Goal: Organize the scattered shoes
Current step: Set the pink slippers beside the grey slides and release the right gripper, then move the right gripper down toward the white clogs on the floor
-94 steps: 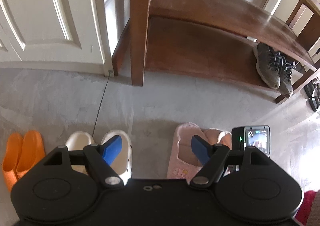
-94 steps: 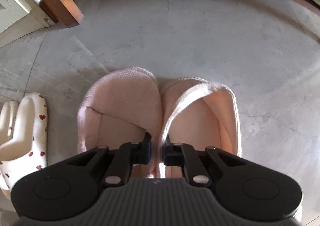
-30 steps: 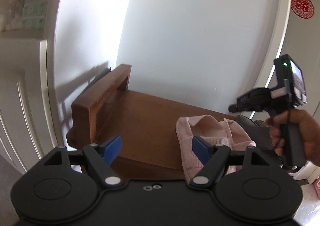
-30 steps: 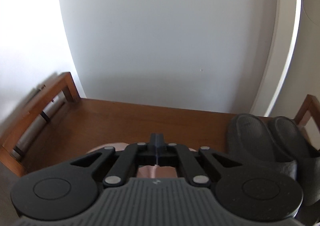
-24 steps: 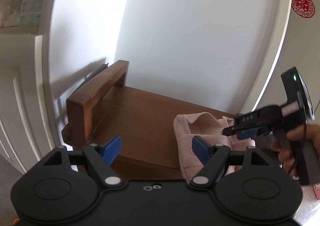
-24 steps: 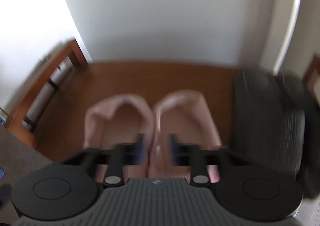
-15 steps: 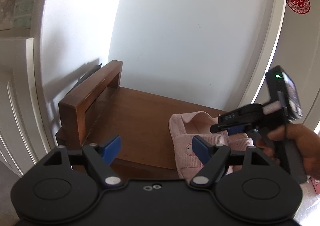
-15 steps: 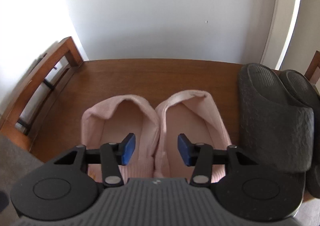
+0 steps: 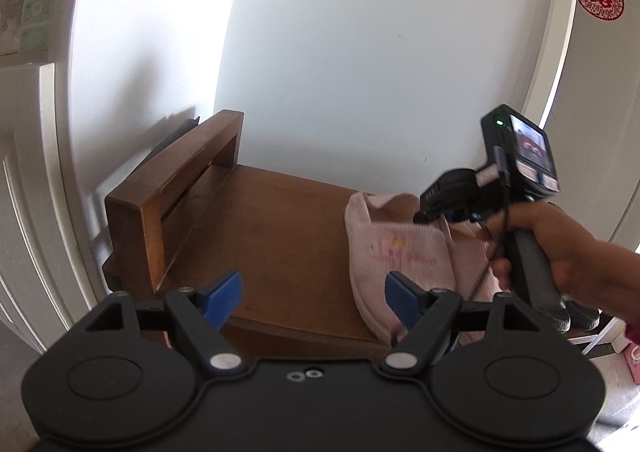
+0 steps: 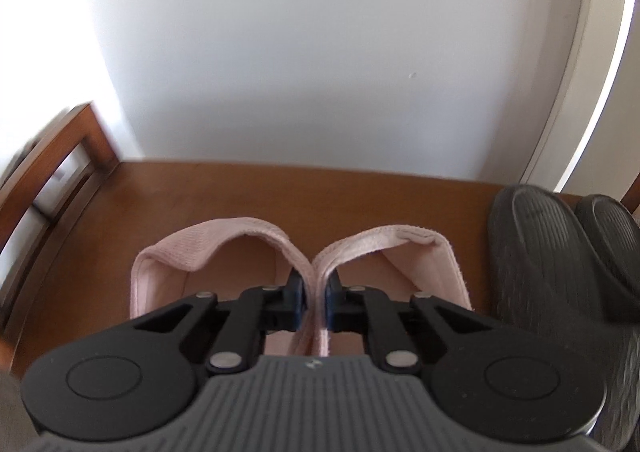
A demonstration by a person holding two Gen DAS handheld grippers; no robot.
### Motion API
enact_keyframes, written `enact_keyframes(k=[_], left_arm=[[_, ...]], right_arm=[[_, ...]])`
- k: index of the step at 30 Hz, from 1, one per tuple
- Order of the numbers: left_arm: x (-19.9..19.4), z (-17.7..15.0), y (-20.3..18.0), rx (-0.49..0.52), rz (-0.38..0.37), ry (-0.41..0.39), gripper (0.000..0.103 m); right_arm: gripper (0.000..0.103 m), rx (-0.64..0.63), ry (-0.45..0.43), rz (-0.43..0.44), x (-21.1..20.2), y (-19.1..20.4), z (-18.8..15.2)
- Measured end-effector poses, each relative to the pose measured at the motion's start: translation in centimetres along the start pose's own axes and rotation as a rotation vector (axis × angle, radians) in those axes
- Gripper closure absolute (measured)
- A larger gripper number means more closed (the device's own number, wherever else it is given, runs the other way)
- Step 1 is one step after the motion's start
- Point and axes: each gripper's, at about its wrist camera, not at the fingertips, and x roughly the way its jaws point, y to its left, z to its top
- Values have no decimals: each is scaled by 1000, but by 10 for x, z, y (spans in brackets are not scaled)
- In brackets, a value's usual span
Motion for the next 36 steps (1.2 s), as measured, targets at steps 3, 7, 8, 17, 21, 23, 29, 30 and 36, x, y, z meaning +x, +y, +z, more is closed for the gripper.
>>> enact_keyframes(k=[3,7,8,17,21,23,29,30,36], left_arm=[[0,-3,0,-1,3,8,24],[-6,-8,5,0,12,17,24],[-8,-10,9,-3,18,21,24],[-36,-24,81,-18,102,57,24],[-54,-39,132,19,158,95,24],[-60,-48,157,37,184,123,24],[-84,-85,224,100,270,238,24],[-86,-88,227,101,279,246,24],[-107,-122,241,55,400,280,24]], right_arm=[[91,3,-9,-26,13,-7,15],[85,42,-5,-38,24,-18,30],[85,60,6,-31,22,-21,30],[44,226,-216,48,-111,-31,-72],[44,270,-96,95,-131,-1,-146],[44,232,12,83,-122,31,-189],[45,276,335,148,-86,114,-322],[47,296,381,164,-78,126,-339],[86,248,584,325,-30,186,-402]])
